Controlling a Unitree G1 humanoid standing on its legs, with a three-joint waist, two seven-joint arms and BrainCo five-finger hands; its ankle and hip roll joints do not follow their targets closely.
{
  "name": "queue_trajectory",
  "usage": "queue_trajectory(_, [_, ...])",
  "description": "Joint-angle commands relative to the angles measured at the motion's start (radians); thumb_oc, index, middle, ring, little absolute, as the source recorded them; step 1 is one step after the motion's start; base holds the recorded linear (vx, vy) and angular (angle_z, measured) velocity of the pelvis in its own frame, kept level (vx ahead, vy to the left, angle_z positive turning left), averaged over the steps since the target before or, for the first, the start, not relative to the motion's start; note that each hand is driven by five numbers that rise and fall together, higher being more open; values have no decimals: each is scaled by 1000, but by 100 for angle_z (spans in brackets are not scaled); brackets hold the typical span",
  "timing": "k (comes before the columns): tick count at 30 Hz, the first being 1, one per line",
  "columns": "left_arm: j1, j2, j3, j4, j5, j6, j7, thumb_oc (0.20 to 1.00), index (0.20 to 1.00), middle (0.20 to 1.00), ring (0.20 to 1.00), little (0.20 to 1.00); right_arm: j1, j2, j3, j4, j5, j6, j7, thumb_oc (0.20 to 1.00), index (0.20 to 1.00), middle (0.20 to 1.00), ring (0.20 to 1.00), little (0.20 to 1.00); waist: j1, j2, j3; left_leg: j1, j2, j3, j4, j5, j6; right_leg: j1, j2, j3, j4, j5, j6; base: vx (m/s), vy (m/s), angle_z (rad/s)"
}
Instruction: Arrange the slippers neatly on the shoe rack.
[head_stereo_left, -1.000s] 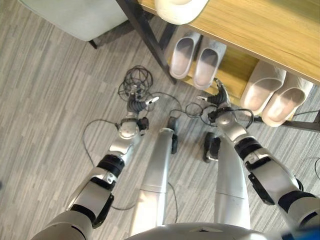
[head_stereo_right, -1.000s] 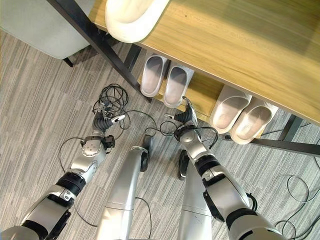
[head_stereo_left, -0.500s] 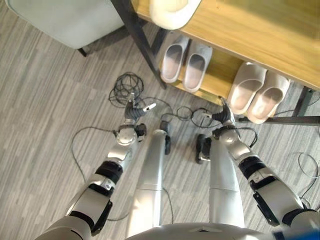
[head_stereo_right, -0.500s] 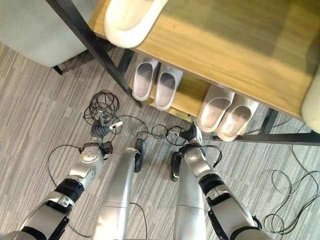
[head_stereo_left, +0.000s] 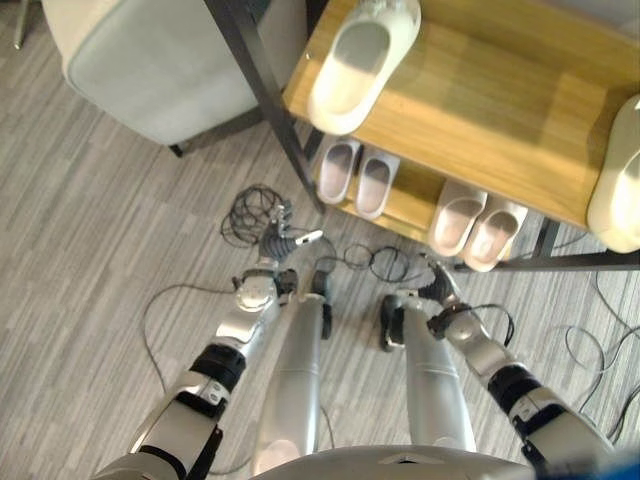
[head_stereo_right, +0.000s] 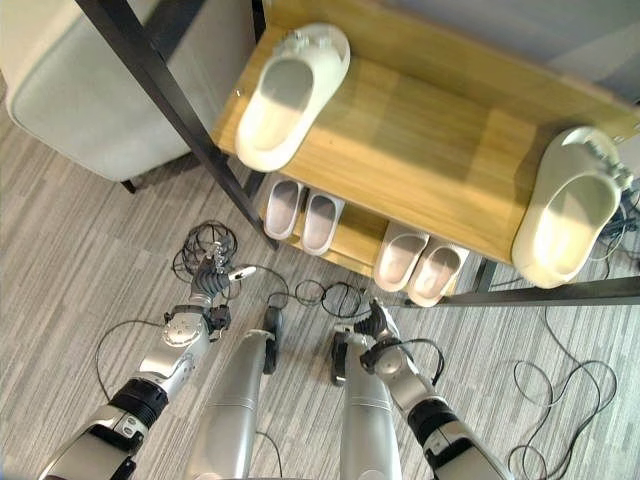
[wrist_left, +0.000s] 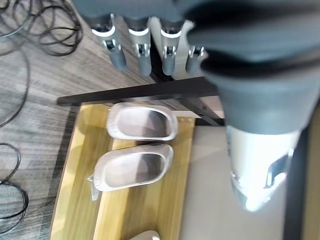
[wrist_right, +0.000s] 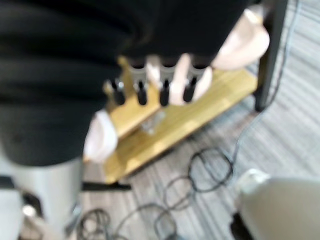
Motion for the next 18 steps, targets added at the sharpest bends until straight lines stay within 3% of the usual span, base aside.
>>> queue_trajectory(1, [35,3,-9,-46,61,-27,-30,1000,1000,1000,1000,1000,67,-28,16,-57,-40,-46,33,1000,1000,1000,1000,1000,-7,33,-57,73,51,-35,-175,69,-30,101,-18,3,-207,80,42,60,-5,-2])
queue_trajectory(10, [151,28,-8,-94,113,-10,-82,1000,1000,1000,1000,1000,169,-37,42,-126,-61,-62,121,1000,1000,1000,1000,1000,-8,24,-52,401,34,-25,-368,89,-33,432,-7,-18,-418,119,76,88,10,-1])
queue_trajectory(18, [201,42,0,-148,137,3,-105,1000,1000,1000,1000,1000,225,-32,39,-128,-71,-50,164,1000,1000,1000,1000,1000,-5,17,-58,523,31,-15,-434,91,-28,554,-2,-25,-486,139,93,63,8,4])
